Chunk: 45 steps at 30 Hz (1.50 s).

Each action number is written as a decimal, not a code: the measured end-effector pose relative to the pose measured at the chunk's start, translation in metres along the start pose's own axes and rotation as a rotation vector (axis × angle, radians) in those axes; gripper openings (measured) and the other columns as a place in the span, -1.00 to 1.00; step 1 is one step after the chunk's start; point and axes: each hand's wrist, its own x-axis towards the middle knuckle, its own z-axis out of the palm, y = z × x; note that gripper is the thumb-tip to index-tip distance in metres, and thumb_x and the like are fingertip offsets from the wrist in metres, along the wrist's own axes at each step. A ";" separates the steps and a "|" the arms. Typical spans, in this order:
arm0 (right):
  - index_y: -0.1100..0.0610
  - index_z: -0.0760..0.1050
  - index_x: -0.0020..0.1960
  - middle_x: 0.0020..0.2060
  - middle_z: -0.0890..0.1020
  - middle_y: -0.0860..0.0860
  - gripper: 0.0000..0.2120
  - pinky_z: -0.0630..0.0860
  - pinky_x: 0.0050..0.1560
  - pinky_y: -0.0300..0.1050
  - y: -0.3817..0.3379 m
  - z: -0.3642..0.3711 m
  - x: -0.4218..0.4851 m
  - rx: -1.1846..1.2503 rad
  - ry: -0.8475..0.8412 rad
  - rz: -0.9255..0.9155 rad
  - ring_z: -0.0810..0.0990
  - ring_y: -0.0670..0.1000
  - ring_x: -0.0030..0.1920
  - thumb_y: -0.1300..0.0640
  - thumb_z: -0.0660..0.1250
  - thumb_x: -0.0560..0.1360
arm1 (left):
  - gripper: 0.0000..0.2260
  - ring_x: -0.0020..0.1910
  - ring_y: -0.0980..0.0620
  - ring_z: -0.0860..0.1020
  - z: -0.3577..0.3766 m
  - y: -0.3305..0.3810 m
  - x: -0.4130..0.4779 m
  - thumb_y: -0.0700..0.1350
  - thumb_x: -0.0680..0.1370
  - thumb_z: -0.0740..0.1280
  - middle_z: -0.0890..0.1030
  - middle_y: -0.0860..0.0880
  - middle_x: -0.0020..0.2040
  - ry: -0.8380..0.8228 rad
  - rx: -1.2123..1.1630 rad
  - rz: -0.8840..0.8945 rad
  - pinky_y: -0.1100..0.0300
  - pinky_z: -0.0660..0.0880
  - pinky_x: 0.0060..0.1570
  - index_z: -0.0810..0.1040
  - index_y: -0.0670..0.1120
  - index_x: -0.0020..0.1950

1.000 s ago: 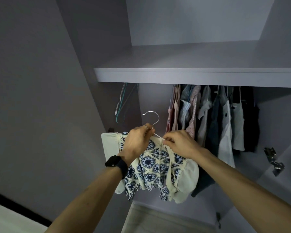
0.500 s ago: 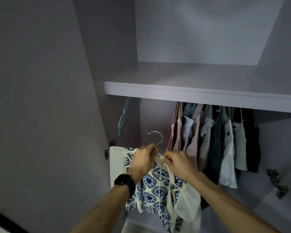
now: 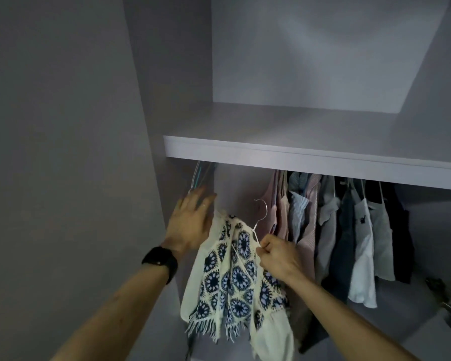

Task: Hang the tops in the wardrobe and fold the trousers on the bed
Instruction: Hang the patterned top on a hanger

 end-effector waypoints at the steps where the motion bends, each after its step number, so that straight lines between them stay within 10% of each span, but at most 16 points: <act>1: -0.04 0.47 -0.11 -0.27 0.70 -0.09 -0.89 0.62 -0.11 -0.11 -0.007 -0.001 0.007 0.067 -0.018 0.043 0.70 -0.08 -0.25 0.05 0.33 0.59 | -0.45 0.60 -0.17 0.14 -0.007 -0.006 0.013 -0.03 0.62 0.27 0.13 -0.12 0.63 0.045 0.030 0.013 -0.21 0.11 0.53 0.24 0.00 0.61; 11: 0.00 0.54 -0.05 -0.33 0.72 -0.03 -0.96 0.52 0.20 -0.23 -0.030 0.021 0.093 0.308 0.025 0.235 0.69 -0.15 -0.35 0.09 0.33 0.57 | -0.36 0.62 -0.06 -0.23 0.010 -0.034 0.107 0.18 0.68 0.04 -0.19 -0.05 0.65 0.373 0.138 0.078 -0.36 -0.08 0.52 -0.19 0.07 0.65; 18: 0.06 0.55 -0.10 -0.32 0.72 0.03 -0.93 0.66 0.06 0.12 -0.009 0.066 0.147 0.384 0.084 0.268 0.74 0.08 -0.18 0.19 0.32 0.51 | -0.46 0.64 -0.07 -0.12 0.032 -0.026 0.120 0.14 0.71 0.01 -0.01 -0.06 0.66 0.550 0.009 0.073 -0.43 -0.05 0.48 -0.07 0.08 0.66; 30: 0.09 0.57 -0.35 -0.49 0.63 -0.02 -0.73 0.60 -0.07 0.10 0.014 0.056 0.227 0.429 0.315 0.202 0.64 0.15 -0.28 0.31 0.29 0.47 | -0.50 0.63 -0.08 0.01 0.048 -0.026 0.133 0.13 0.71 0.04 0.12 -0.04 0.65 0.776 -0.024 0.061 -0.41 -0.04 0.49 0.12 0.07 0.64; 45: 0.28 0.48 0.35 0.33 0.55 0.26 -0.60 0.45 0.25 0.00 0.005 0.022 0.286 0.118 0.486 0.266 0.54 0.26 0.30 0.02 0.15 0.68 | -0.49 0.63 -0.05 0.01 0.055 -0.025 0.133 0.15 0.70 0.05 0.12 -0.02 0.65 0.833 -0.017 0.043 -0.40 0.02 0.48 0.09 0.10 0.65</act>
